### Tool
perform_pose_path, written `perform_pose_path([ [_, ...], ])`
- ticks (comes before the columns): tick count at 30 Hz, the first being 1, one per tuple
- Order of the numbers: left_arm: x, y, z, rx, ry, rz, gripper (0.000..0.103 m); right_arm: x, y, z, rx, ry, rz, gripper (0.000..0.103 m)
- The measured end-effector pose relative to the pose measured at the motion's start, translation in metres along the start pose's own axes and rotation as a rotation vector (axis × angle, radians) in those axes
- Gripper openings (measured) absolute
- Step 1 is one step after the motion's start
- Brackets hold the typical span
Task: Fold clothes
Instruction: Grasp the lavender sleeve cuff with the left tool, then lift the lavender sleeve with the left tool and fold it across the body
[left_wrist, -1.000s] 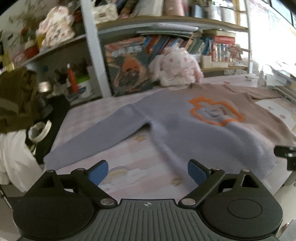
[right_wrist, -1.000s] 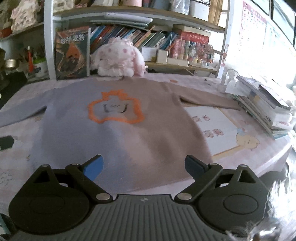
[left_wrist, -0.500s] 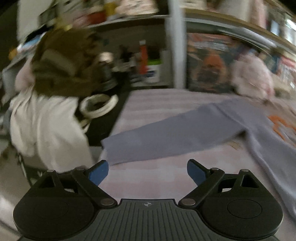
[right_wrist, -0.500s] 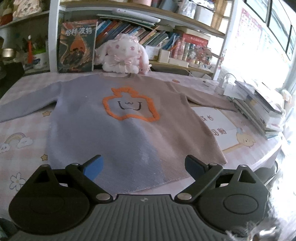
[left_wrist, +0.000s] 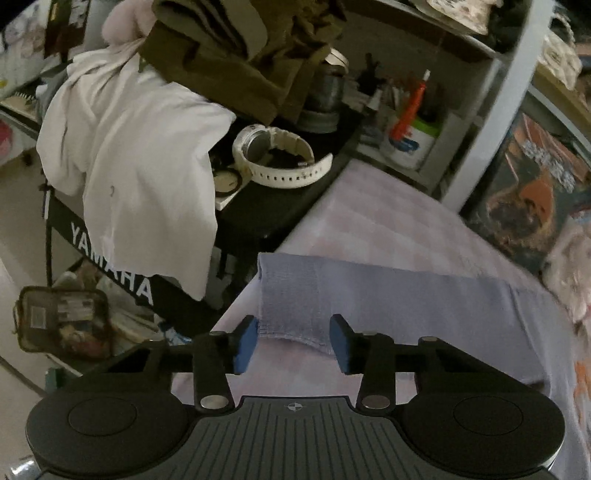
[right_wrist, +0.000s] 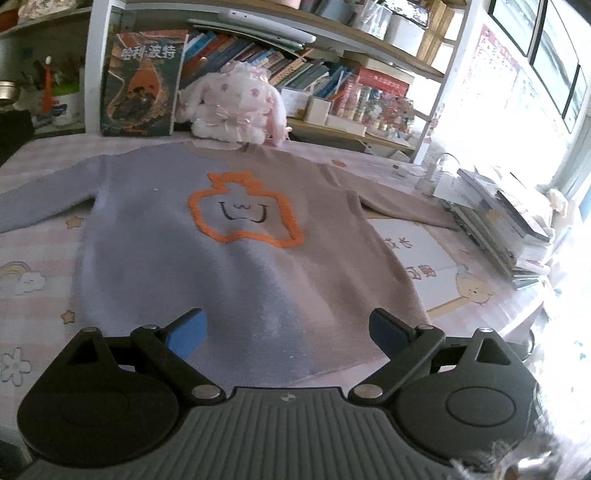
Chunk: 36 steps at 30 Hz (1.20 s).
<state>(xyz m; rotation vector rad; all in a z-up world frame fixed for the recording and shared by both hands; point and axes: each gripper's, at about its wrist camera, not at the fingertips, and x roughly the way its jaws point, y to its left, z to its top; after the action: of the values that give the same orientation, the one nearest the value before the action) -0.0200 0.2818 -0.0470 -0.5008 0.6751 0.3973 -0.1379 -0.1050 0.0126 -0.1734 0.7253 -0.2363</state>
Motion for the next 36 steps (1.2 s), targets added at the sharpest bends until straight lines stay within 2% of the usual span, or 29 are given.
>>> perform_pose_path([
  [2,0.005,-0.003,0.002,-0.047,0.017,-0.052,0.031,0.001,-0.003,0.000,0.003,0.006,-0.012,0.095],
  [4,0.005,-0.014,0.001,-0.039,0.021,-0.114,0.031,0.002,-0.005,0.001,0.004,0.013,-0.020,0.095],
  [6,0.006,-0.025,-0.003,-0.003,0.014,-0.127,0.031,0.003,-0.006,0.002,0.005,0.019,-0.028,0.095],
  [8,0.010,-0.030,-0.005,-0.009,0.033,-0.140,0.031,0.004,-0.007,0.002,0.004,0.023,-0.033,0.095],
  [12,0.015,-0.029,-0.006,-0.056,0.037,-0.133,0.034,0.003,-0.006,0.003,-0.001,0.021,-0.039,0.095],
  [18,0.016,-0.013,0.002,-0.151,0.021,-0.095,0.031,0.005,-0.009,0.003,0.010,0.025,-0.049,0.095],
  [19,0.016,-0.011,0.003,-0.160,0.018,-0.088,0.028,0.005,-0.009,0.003,0.010,0.025,-0.049,0.095],
  [22,0.019,-0.003,0.005,-0.185,0.035,-0.096,0.003,0.006,-0.008,0.005,0.006,0.024,-0.041,0.095],
  [23,0.018,-0.004,0.006,-0.186,0.033,-0.108,0.003,0.007,-0.008,0.005,0.003,0.024,-0.037,0.095],
  [30,-0.009,-0.033,0.011,-0.089,-0.079,-0.152,0.003,0.010,-0.011,0.004,-0.027,0.026,0.025,0.095],
  [36,-0.033,-0.068,0.015,0.003,-0.173,-0.188,0.003,0.022,-0.031,0.004,-0.010,0.022,0.056,0.095],
])
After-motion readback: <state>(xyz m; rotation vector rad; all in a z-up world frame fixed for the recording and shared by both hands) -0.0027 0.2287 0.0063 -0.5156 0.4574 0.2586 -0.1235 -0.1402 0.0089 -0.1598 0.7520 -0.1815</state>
